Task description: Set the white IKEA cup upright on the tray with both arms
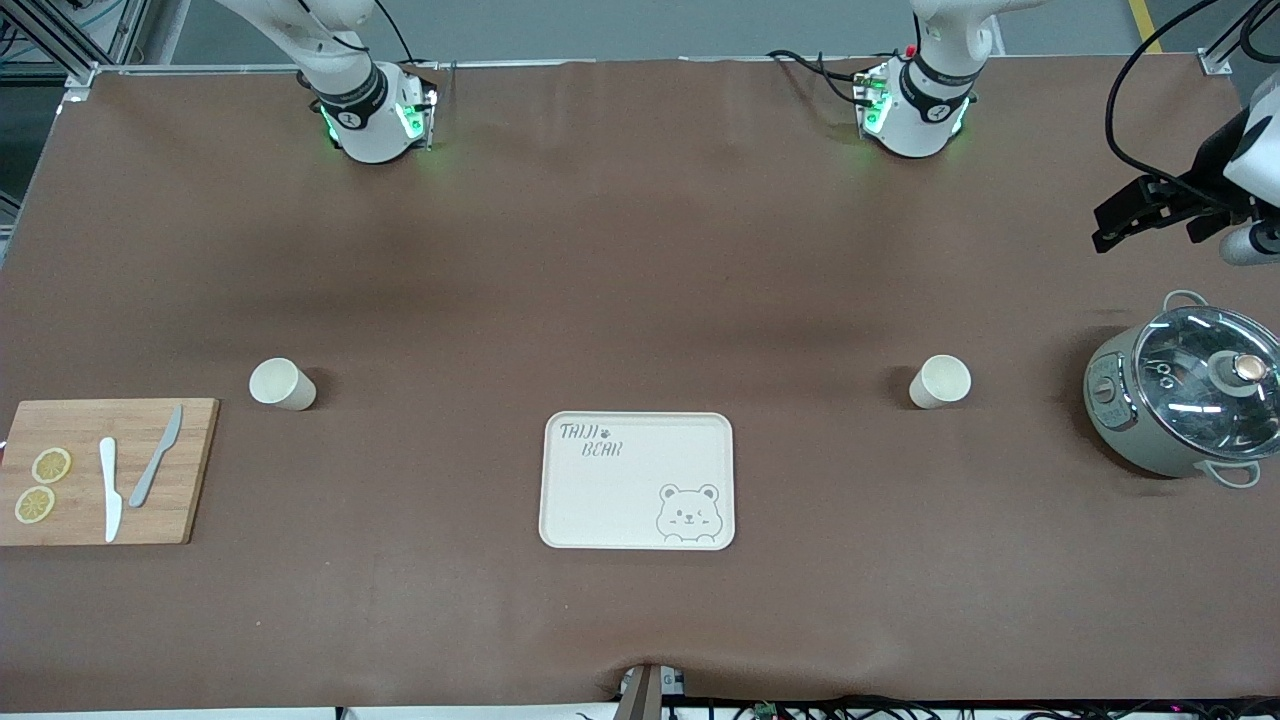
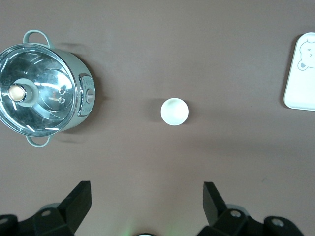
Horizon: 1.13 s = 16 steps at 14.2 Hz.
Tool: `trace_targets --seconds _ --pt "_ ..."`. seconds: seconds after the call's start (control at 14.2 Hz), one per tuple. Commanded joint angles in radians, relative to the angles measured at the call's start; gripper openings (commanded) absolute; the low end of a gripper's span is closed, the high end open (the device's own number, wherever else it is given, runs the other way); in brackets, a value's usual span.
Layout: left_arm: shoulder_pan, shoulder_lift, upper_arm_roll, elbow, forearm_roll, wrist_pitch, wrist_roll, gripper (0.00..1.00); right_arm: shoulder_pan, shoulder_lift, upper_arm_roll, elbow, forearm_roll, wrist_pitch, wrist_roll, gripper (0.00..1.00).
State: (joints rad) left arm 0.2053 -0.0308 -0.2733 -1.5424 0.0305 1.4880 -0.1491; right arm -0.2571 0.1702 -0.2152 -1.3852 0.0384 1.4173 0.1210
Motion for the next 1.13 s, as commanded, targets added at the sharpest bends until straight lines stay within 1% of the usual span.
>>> trace_targets --seconds 0.0,0.28,0.49,1.06 --pt "0.003 0.005 -0.006 0.019 0.014 -0.015 0.006 1.0 -0.016 -0.003 0.016 0.003 -0.008 -0.006 0.006 1.0" --pt "0.006 0.005 -0.001 0.021 0.015 -0.015 0.008 1.0 -0.016 -0.003 0.016 0.005 -0.008 -0.008 0.006 1.0" --pt "0.014 0.026 0.0 0.059 0.019 -0.015 0.002 1.0 -0.016 -0.001 0.016 0.005 -0.008 -0.006 0.006 1.0" --pt "0.036 0.028 0.006 0.061 0.017 -0.015 0.008 1.0 -0.016 -0.001 0.016 0.003 -0.008 -0.008 0.006 1.0"
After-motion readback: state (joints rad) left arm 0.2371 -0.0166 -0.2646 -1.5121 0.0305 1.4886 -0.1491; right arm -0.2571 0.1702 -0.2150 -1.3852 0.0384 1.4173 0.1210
